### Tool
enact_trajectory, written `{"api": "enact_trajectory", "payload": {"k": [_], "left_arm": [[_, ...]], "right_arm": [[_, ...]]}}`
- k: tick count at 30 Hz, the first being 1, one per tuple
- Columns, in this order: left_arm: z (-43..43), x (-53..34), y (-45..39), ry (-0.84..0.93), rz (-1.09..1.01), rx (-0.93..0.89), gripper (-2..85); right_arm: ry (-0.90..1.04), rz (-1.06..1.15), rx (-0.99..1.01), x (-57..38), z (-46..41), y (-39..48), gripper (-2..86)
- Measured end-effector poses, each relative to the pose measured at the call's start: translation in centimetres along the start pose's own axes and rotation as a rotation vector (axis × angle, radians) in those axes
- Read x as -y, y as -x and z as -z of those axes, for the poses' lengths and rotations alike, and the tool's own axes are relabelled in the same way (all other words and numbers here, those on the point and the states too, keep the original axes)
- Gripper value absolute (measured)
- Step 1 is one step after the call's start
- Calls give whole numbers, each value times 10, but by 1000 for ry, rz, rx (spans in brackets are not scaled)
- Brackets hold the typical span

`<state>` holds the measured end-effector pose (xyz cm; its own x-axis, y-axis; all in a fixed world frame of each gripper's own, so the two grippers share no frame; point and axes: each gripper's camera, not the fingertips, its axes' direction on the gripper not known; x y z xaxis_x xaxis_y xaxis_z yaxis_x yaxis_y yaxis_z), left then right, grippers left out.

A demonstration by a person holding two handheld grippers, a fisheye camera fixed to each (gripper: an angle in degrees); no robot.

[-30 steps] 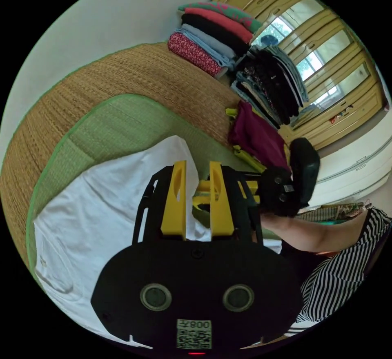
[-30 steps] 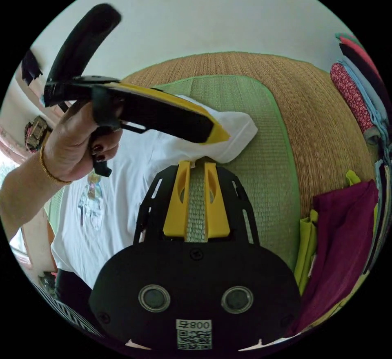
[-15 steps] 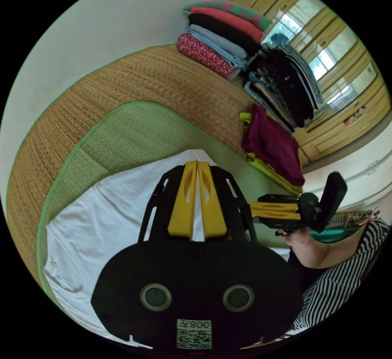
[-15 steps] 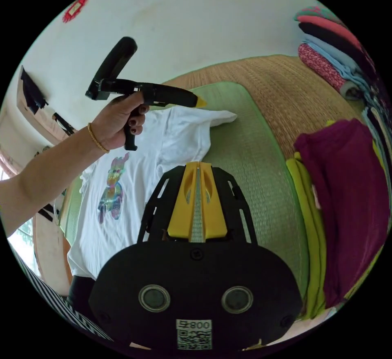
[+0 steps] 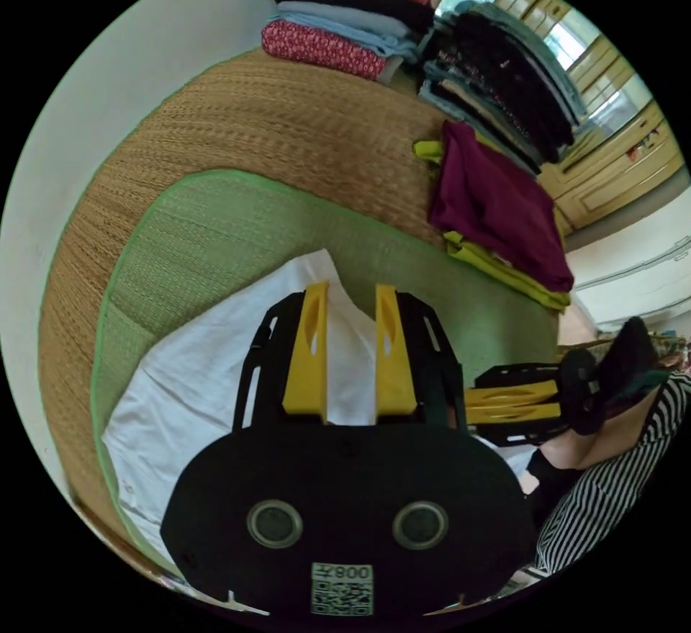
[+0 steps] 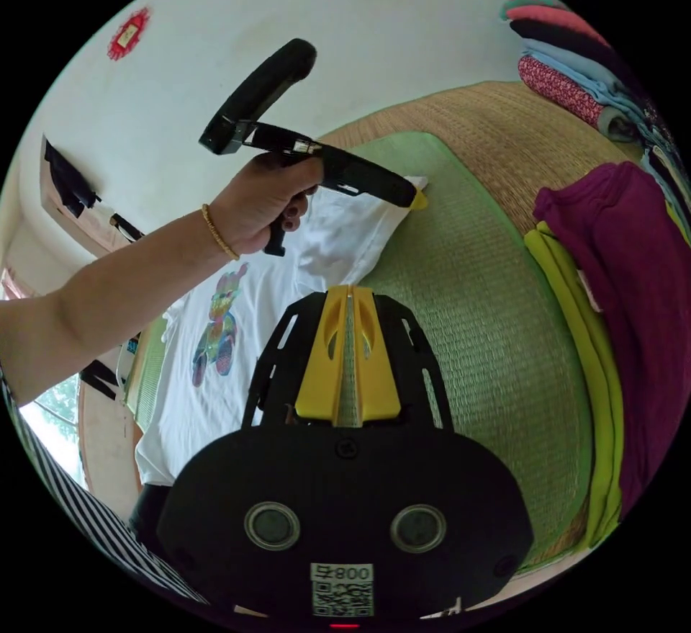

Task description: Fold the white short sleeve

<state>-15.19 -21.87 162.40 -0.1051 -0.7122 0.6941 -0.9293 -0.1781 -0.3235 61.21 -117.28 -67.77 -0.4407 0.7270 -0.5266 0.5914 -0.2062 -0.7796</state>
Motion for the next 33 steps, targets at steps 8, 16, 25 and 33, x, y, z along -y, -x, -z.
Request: {"api": "enact_trajectory", "payload": {"k": [8, 16, 25, 33], "left_arm": [[4, 6, -15, 24, -54, 172, 23], [14, -8, 5, -15, -9, 117, 12], [104, -110, 96, -376, 281, -155, 10], [105, -259, 178, -438, 593, -226, 11]], "right_arm": [[-6, -5, 18, 3, 4, -11, 6], [-9, -17, 71, 6, 5, -21, 6], [-121, 70, 182, 16, 28, 2, 6], [27, 210, 263, 27, -20, 54, 2]]}}
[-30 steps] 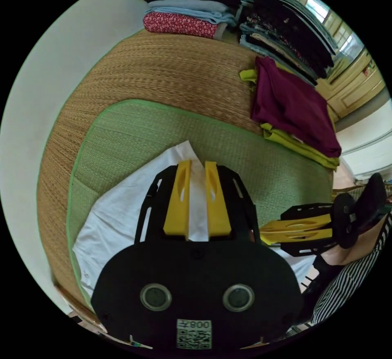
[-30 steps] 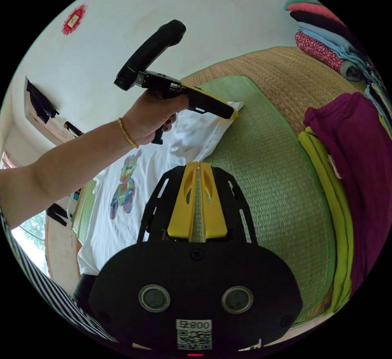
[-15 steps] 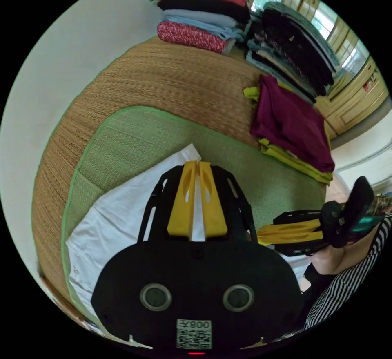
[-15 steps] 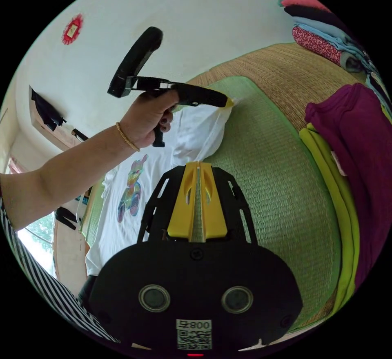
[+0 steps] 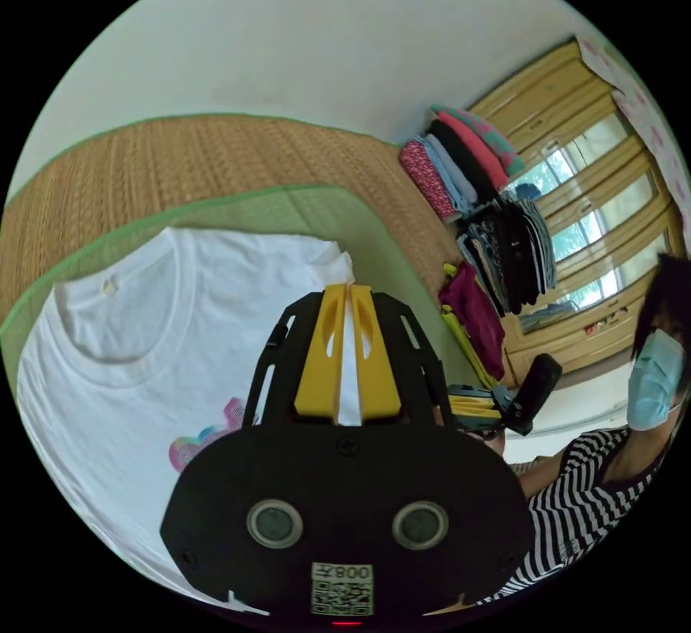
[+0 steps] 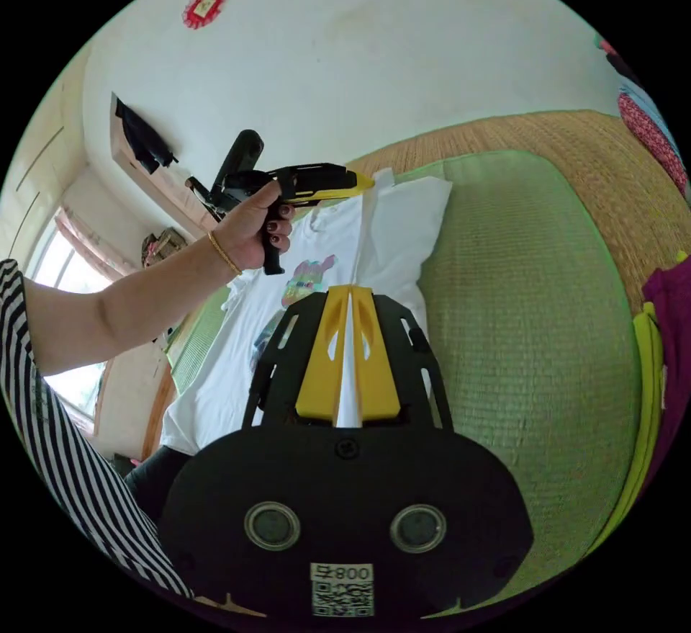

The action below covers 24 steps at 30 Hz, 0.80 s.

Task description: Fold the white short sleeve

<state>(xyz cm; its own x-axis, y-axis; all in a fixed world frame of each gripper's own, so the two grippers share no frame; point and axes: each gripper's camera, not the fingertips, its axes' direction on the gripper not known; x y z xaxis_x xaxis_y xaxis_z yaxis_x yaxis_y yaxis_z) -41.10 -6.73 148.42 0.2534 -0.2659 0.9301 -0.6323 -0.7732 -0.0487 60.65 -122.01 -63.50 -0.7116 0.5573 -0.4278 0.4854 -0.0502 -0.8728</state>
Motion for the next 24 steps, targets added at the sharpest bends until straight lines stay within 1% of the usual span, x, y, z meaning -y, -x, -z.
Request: {"api": "enact_trajectory", "payload": {"k": [4, 5, 8, 13, 15, 17, 19, 21, 22, 24], "left_arm": [[2, -18, 44, 13, 76, 11, 15], [0, -21, 55, 37, 93, 22, 17], [2, -28, 76, 33, 116, 68, 24], [26, -38, 89, -73, 101, 64, 25], [24, -36, 80, -78, 28, 33, 20], [9, -30, 73, -19, -29, 37, 15], [-11, -25, 69, 52, -79, 95, 9], [-40, -23, 73, 179, -108, 218, 5], [-39, -24, 74, 155, -113, 208, 4], [-34, -25, 74, 126, -114, 182, 3]], "right_arm": [[108, 21, -13, 9, -36, 9, 1], [136, 21, -7, 11, -45, 9, 1], [232, 21, 34, 17, -69, 9, 1], [250, 79, 61, 28, -78, 24, 0], [215, 97, 8, 34, -73, 31, 0], [151, 86, -97, 41, -64, 34, 1], [111, 61, -174, 48, -61, 31, 1], [132, 35, -263, 53, -70, 25, 1], [208, 14, -327, 54, -85, 19, 1], [201, -4, -343, 52, -90, 17, 1]]}}
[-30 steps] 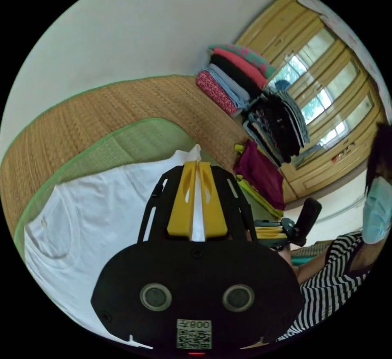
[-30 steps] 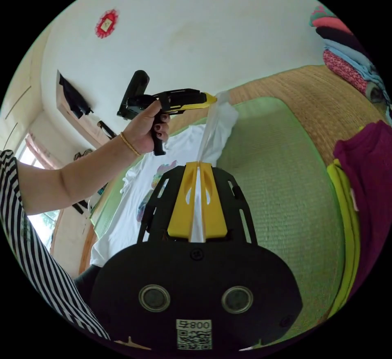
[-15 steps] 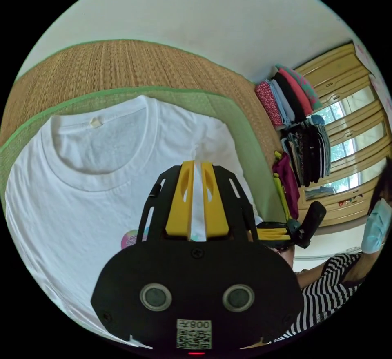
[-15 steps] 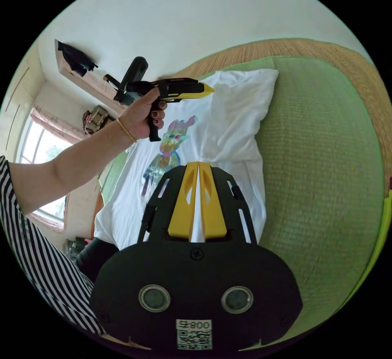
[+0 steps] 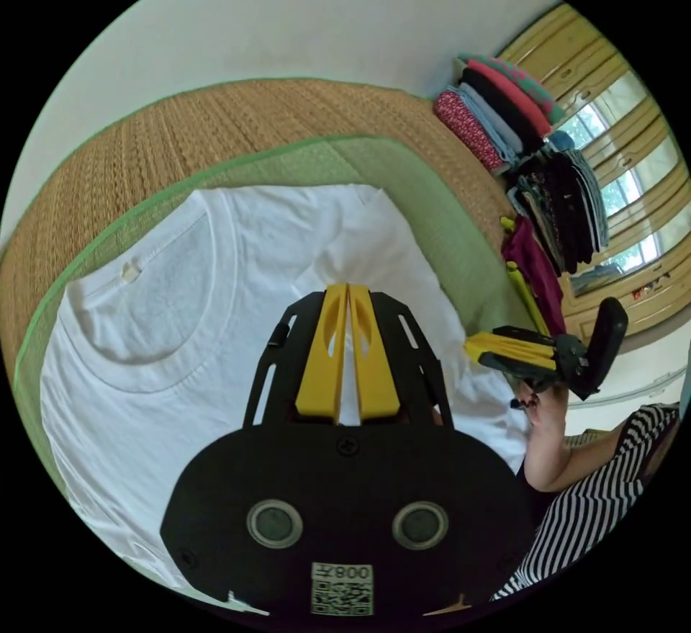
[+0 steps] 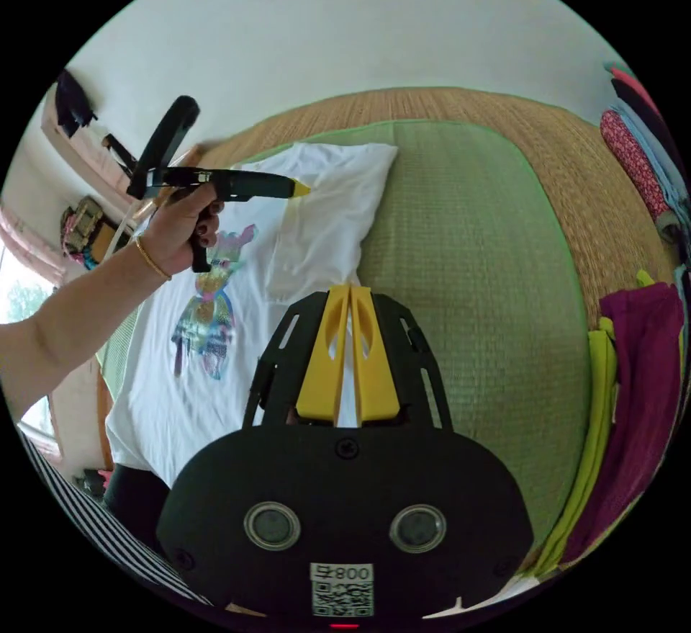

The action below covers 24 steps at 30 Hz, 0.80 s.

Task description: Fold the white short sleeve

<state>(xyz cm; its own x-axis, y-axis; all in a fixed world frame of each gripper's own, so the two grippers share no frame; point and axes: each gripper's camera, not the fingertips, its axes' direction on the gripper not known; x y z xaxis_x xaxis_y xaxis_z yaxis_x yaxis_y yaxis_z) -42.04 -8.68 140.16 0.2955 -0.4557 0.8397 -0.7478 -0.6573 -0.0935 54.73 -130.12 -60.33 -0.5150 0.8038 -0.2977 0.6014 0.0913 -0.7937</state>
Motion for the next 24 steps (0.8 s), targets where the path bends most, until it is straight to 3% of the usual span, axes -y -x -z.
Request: {"api": "enact_trajectory", "payload": {"k": [4, 6, 10, 15, 18, 24], "left_arm": [[3, 9, -17, -53, -79, -35, 2], [-12, 21, -25, -50, -121, -56, 2], [-57, 34, -27, 81, -158, 27, 2], [-51, 42, -34, -53, -204, 37, 2], [-92, 52, -24, 73, -196, 107, 2], [-68, 12, -20, -7, -233, -27, 1]], "right_arm": [[-42, -17, -130, 7, 8, 13, 0], [-73, 17, -88, 11, 12, 24, 0], [27, 50, -72, 21, -19, 36, 1], [-92, 9, -75, 26, 6, 37, 1], [41, 27, -56, 36, -24, 38, 1], [-40, 16, -66, 41, -11, 46, 1]]}}
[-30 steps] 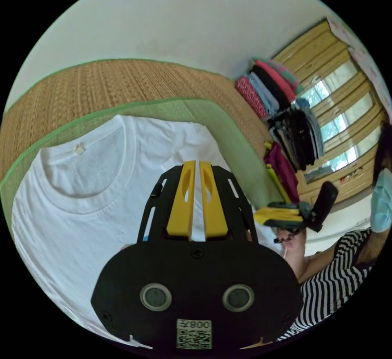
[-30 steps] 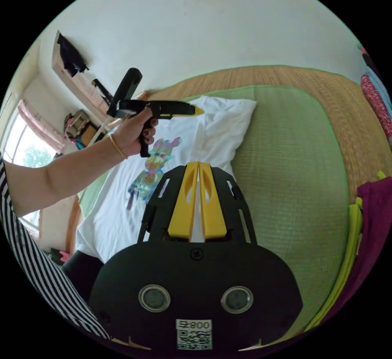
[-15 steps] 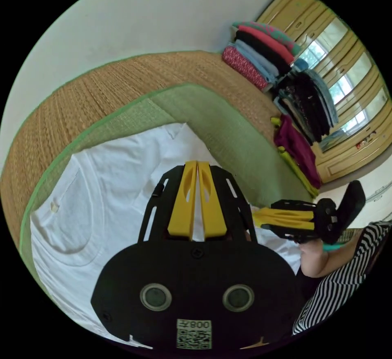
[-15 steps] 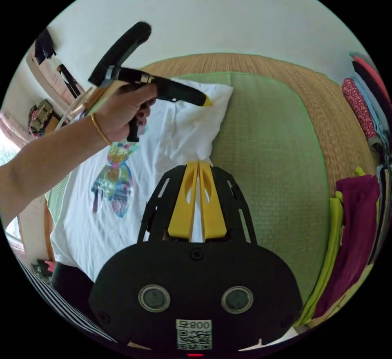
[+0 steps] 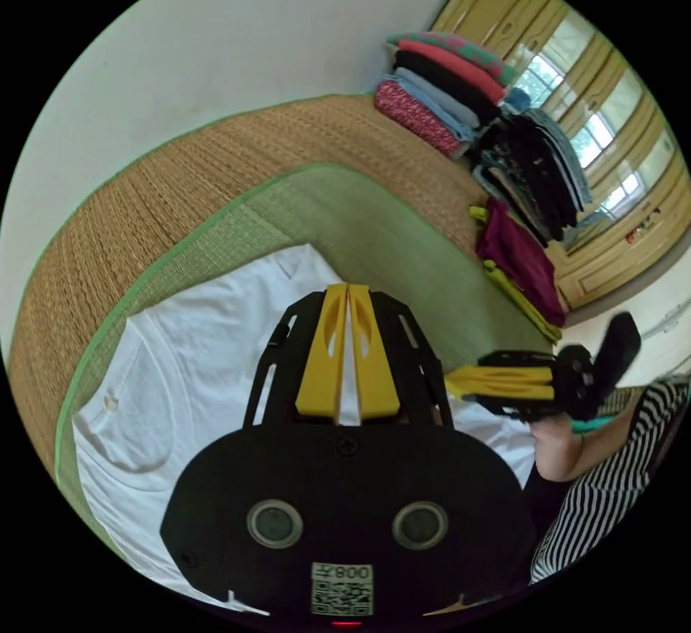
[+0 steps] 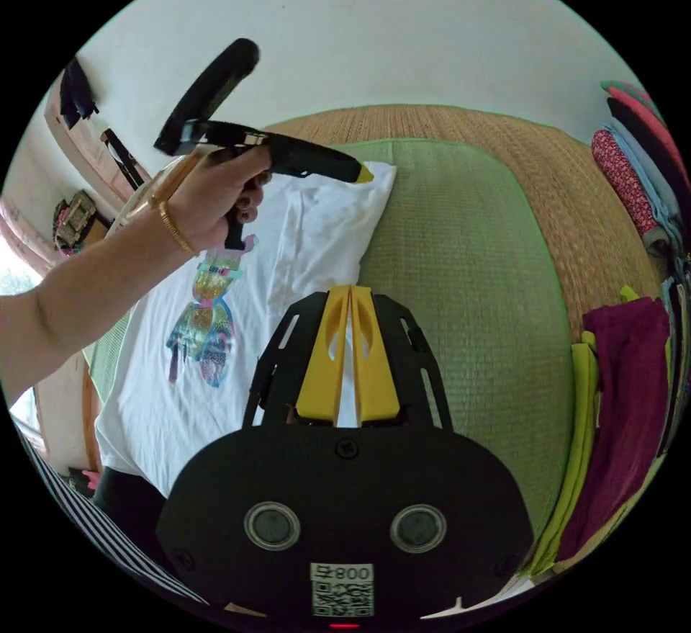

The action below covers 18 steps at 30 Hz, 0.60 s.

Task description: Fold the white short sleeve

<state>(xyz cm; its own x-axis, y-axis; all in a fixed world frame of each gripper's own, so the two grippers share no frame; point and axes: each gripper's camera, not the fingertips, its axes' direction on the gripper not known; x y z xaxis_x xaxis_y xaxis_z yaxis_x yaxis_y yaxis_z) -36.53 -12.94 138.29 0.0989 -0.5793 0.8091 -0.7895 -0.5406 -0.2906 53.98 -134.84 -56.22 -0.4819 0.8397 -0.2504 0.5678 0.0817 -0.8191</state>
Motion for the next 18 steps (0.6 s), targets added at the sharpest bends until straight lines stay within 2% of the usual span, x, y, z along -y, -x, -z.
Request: {"api": "enact_trajectory", "payload": {"k": [4, 5, 10, 13, 14, 18], "left_arm": [[-17, -48, -18, 67, -27, -59, 1], [-36, -57, -21, 159, -48, -46, 1], [-13, -77, -24, 15, -42, -84, 1], [-51, -94, -34, 173, -94, -54, 1], [-44, -105, -31, 92, -82, -50, 1], [10, -153, -18, -34, -3, -94, 2]], "right_arm": [[42, -11, 22, 8, -17, 5, 1], [41, -7, 26, 11, -15, 8, 1], [35, -2, -19, 18, -20, 20, 1], [51, -15, 13, 26, -29, 25, 1], [60, -5, 4, 29, -31, 28, 1], [-1, -25, 10, 35, -26, 34, 1]]}}
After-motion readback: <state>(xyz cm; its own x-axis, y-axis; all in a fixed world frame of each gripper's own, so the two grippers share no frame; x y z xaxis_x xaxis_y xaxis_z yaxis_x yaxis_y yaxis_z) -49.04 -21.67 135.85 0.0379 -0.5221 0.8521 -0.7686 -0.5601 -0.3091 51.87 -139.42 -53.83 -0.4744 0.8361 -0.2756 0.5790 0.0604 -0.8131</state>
